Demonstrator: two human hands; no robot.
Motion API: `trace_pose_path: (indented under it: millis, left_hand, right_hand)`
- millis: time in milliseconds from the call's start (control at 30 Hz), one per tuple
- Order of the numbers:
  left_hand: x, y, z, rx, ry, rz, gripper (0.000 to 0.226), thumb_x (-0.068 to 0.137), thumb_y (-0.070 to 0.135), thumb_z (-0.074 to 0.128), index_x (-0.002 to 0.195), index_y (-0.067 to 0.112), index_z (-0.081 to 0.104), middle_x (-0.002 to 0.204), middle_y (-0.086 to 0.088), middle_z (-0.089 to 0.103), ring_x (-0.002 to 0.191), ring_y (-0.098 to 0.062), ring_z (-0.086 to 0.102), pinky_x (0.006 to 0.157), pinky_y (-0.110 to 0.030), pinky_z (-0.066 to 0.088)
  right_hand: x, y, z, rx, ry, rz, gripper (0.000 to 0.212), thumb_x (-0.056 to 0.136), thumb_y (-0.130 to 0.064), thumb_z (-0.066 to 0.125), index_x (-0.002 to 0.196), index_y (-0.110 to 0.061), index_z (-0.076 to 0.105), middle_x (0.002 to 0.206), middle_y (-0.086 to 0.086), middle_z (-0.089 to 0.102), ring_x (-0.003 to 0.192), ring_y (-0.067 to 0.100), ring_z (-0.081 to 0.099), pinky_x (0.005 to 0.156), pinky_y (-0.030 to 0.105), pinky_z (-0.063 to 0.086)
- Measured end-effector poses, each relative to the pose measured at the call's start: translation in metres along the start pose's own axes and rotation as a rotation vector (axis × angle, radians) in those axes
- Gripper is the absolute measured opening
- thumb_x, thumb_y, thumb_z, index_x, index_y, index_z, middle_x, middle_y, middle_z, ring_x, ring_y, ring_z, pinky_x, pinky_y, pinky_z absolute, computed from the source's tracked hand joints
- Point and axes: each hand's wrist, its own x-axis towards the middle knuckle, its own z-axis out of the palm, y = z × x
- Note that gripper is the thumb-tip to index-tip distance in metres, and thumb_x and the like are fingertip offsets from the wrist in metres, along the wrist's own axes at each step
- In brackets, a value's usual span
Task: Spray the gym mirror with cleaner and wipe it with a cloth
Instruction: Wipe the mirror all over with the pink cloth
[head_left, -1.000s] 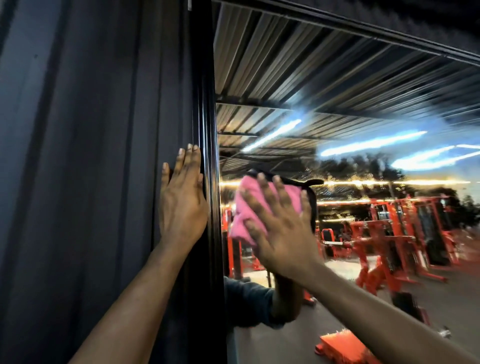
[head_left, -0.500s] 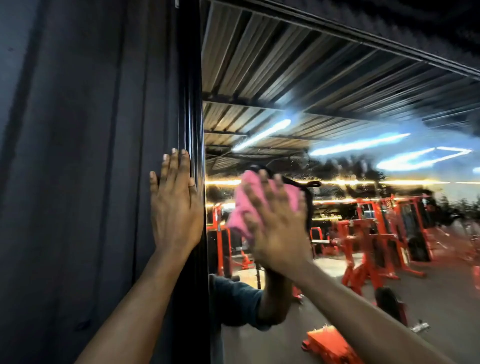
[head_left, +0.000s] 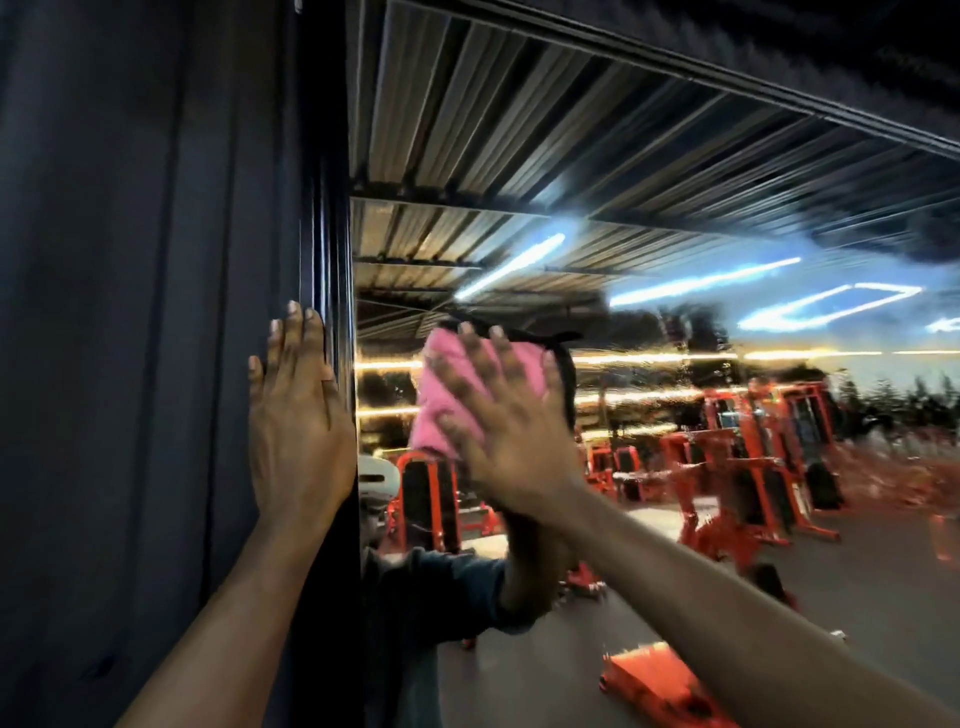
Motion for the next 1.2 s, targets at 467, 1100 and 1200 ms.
trace_pose_path:
  millis: [467, 1100, 1200]
  left_hand:
    - [0.001, -0.009, 0.001, -0.195, 0.044, 0.015, 0.056, 0.101, 0.011, 0.039, 0.157, 0.014, 0.043, 0.164, 0.006, 0.035, 0.155, -0.009, 0.027, 0.13, -0.027, 0.009]
    - [-0.004, -0.005, -0.004, -0.206, -0.006, 0.038, 0.055, 0.107, 0.001, 0.041, 0.16, 0.016, 0.036, 0.168, 0.007, 0.028, 0.157, -0.006, 0.021, 0.127, -0.017, 0.002]
    - [-0.005, -0.002, -0.004, -0.192, -0.002, 0.023, 0.058, 0.107, -0.002, 0.041, 0.161, 0.017, 0.034, 0.169, 0.007, 0.026, 0.157, -0.005, 0.019, 0.129, -0.021, 0.002]
  right_hand:
    - [-0.014, -0.011, -0.001, 0.026, -0.129, -0.475, 0.063, 0.108, -0.06, 0.027, 0.164, -0.044, 0.001, 0.173, -0.007, -0.015, 0.159, 0.021, -0.019, 0.121, 0.068, -0.013]
    - [-0.015, 0.059, -0.004, -0.146, 0.015, -0.13, 0.072, 0.104, -0.066, 0.018, 0.166, -0.029, 0.014, 0.175, -0.001, 0.003, 0.16, 0.023, 0.004, 0.123, 0.063, 0.002]
    - [0.027, 0.121, -0.016, -0.004, 0.241, 0.623, 0.076, 0.102, -0.071, 0.008, 0.166, -0.029, 0.014, 0.17, 0.003, 0.019, 0.156, 0.026, 0.02, 0.121, 0.071, 0.012]
